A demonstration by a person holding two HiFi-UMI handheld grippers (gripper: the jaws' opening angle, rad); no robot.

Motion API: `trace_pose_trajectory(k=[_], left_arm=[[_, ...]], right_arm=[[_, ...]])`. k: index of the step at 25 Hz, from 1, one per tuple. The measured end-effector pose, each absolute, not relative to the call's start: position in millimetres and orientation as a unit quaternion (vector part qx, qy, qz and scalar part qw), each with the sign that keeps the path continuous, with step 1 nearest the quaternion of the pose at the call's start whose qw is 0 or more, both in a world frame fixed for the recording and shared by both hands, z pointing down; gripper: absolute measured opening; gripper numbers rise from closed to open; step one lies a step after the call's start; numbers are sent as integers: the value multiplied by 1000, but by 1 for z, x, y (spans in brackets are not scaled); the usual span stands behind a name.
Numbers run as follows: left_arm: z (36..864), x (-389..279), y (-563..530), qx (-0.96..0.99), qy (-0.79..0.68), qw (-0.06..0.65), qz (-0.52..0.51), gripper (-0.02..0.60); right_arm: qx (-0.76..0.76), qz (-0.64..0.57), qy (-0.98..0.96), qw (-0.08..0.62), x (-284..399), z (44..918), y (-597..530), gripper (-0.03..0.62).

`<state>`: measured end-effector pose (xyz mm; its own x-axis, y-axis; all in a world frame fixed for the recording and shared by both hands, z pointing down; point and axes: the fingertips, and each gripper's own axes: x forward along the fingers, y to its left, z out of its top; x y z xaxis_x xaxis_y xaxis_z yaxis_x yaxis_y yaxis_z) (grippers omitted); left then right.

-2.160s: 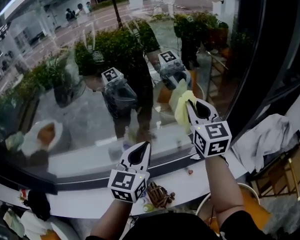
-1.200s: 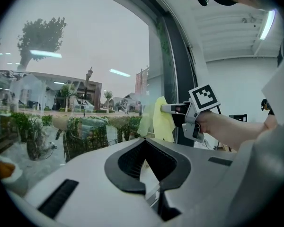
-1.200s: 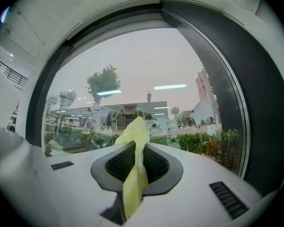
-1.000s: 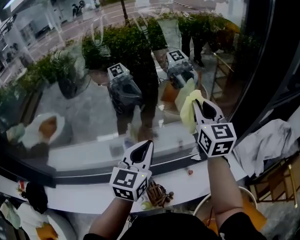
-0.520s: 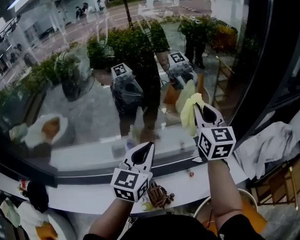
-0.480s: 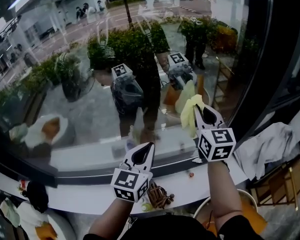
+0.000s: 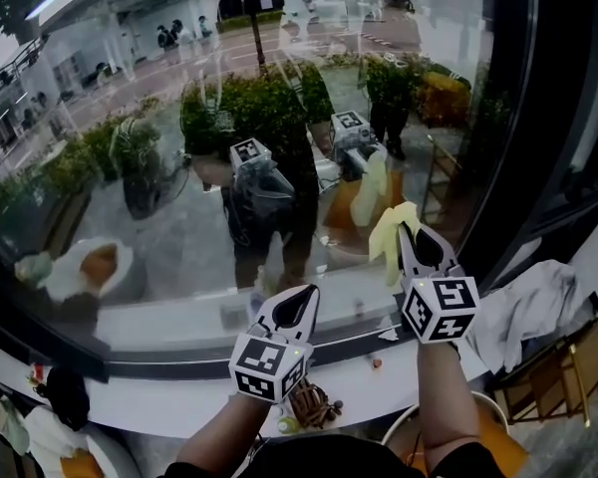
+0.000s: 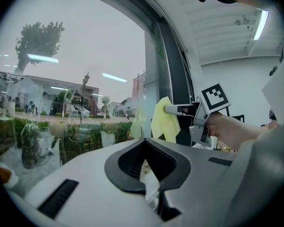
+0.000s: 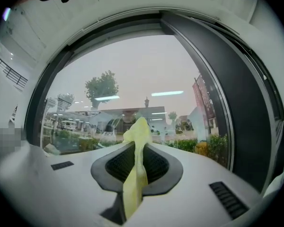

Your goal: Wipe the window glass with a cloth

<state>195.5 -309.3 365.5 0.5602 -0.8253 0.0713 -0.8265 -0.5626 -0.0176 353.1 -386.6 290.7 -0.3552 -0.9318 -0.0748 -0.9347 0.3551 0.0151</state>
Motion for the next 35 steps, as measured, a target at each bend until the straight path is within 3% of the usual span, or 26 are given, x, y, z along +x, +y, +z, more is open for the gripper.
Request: trace_pose_trajectory(k=[8,35], left_arm=[[338,191,-319,885,-466,-9,15,8],[327,76,-301,857,-515,-10,0,8]], right_arm=[[-564,49,824,31,335,258,-390,57],[-551,52,831,50,230,233,-399,55]])
